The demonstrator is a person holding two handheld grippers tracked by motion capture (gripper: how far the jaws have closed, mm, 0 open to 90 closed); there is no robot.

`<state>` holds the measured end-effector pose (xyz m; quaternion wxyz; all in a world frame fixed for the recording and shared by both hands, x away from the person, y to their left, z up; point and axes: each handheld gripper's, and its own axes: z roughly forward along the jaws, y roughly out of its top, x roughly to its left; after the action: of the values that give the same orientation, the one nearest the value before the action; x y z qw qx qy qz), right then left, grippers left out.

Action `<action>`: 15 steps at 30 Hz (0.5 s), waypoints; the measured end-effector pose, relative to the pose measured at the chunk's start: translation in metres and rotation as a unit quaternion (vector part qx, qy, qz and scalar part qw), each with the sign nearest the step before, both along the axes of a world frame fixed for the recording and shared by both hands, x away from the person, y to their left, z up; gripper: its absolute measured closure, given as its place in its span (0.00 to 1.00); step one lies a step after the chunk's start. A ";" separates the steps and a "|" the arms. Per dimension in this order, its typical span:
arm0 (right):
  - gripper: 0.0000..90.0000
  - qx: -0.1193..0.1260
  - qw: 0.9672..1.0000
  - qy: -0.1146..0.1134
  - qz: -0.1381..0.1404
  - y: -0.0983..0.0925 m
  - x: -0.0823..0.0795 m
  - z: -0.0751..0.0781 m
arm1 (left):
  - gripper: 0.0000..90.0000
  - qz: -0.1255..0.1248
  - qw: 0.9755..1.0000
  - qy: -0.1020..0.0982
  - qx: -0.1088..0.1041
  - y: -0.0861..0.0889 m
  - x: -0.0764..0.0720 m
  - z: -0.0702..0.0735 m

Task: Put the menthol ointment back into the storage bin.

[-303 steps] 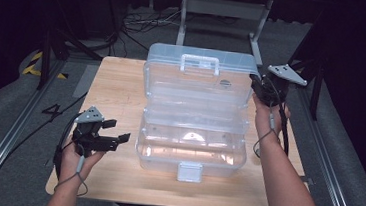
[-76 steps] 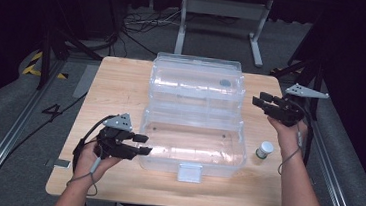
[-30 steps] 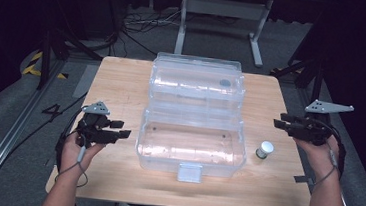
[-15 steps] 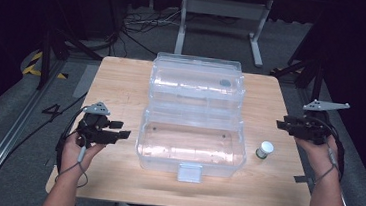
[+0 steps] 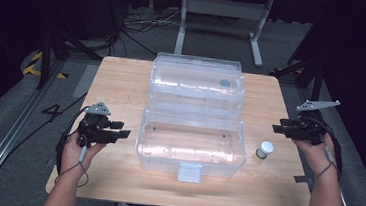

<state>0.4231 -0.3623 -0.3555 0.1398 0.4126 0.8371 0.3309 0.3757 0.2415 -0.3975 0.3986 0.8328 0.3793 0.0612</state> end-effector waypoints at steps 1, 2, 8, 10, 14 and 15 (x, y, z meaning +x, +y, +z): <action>0.61 0.000 1.000 0.008 -0.002 0.000 0.000 -0.001 | 0.61 -0.001 1.000 0.000 0.002 -0.001 0.000 -0.001; 0.61 0.000 1.000 0.012 -0.003 0.000 0.001 -0.002 | 0.61 -0.001 1.000 0.000 0.002 -0.001 0.000 -0.001; 0.61 -0.013 0.999 0.034 0.006 0.004 0.003 -0.006 | 0.62 -0.003 1.000 0.006 0.008 -0.002 0.001 -0.002; 0.60 -0.018 0.999 0.043 0.012 0.006 0.004 -0.009 | 0.62 -0.004 1.000 0.005 0.011 -0.003 0.001 -0.002; 0.59 -0.033 0.997 0.063 0.019 0.010 0.007 -0.014 | 0.62 -0.005 1.000 0.008 0.012 -0.003 0.001 -0.002; 0.59 -0.035 0.997 0.066 0.019 0.011 0.007 -0.015 | 0.62 -0.004 1.000 0.009 0.011 -0.003 0.001 -0.002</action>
<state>0.4300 -0.3510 -0.3702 0.0926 0.4123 0.8633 0.2761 0.3764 0.2381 -0.3999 0.3867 0.8392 0.3783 0.0564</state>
